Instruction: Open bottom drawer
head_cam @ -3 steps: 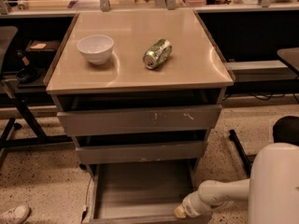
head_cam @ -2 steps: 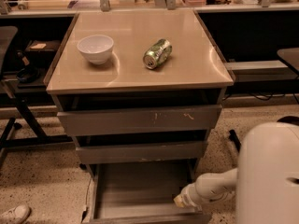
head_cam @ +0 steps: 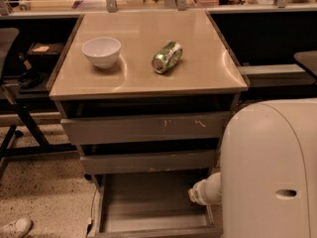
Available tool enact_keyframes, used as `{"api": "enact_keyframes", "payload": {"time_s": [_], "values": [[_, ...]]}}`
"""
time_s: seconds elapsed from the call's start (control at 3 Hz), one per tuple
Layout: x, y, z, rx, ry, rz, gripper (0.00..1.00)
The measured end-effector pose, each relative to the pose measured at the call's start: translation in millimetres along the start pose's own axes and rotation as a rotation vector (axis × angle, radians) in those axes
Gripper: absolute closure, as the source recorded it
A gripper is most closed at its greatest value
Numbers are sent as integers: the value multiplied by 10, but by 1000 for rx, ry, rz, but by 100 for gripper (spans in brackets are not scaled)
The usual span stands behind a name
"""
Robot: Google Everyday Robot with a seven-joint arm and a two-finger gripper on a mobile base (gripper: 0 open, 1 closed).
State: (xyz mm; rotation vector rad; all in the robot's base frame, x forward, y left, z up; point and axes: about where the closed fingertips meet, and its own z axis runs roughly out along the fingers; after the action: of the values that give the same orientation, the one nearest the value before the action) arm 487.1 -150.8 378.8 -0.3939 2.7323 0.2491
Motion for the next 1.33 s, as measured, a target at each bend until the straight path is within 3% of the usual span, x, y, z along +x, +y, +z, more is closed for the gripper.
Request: {"api": "enact_keyframes", "payload": {"time_s": [0.67,1.0,1.33], "values": [[75,-40,-53,-11,20,17,35],[140,-163,-365,36,3,112,12],[349,-242,-807,120,-20,251,0]]}}
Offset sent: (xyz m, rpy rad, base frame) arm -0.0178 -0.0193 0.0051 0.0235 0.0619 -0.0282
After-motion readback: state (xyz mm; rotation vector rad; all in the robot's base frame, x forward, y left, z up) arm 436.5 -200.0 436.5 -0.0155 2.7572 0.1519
